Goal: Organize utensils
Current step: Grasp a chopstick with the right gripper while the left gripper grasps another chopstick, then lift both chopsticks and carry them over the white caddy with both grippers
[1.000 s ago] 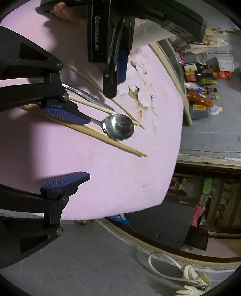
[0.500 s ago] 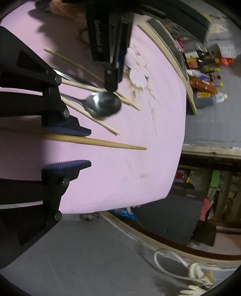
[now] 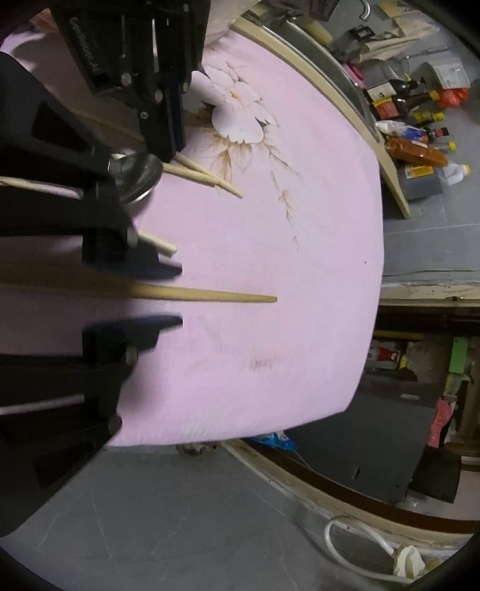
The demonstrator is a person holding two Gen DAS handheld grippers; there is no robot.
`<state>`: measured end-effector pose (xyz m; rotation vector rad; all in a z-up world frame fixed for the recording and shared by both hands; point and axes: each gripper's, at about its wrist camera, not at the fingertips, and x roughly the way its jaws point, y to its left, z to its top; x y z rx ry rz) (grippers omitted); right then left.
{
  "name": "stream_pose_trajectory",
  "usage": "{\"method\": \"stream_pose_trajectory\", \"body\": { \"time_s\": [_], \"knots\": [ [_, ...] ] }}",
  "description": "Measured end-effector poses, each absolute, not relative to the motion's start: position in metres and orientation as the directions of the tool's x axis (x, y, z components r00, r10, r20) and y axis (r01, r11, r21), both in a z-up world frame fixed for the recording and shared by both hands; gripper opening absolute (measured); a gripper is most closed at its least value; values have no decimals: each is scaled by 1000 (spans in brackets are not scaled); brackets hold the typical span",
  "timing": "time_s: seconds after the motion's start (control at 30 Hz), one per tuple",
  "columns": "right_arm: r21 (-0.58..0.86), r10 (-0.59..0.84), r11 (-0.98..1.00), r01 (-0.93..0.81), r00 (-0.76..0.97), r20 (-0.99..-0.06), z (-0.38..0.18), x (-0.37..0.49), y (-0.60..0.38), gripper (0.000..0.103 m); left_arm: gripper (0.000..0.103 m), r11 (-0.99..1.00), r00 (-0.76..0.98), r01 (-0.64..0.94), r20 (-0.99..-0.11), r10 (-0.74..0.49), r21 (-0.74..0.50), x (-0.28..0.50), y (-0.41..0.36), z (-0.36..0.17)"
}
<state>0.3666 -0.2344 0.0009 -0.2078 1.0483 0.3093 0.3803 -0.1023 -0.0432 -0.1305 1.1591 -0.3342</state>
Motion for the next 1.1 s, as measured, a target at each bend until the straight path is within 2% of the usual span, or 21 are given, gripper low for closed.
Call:
{"method": "stream_pose_trajectory", "body": {
  "time_s": [0.2,0.43,0.67,0.87,1.1],
  "knots": [
    [125,249,949,-289,448,-859,7,354,-256,4,2,937,373,185,-860,-347,-298,362,-93,-39],
    [210,338,937,-279,579,-742,39,309,-272,4,2,931,463,193,-808,-365,-310,330,-80,-19],
    [173,376,926,-335,793,-480,81,251,-258,4,2,945,658,206,-678,-327,-255,290,-63,20],
    [110,386,922,-370,893,-231,106,224,-235,4,2,950,823,223,-481,-304,-220,266,-52,66],
    [112,411,907,-406,911,-21,133,213,-212,4,2,966,934,203,-266,-240,-160,239,-24,117]
  ]
}}
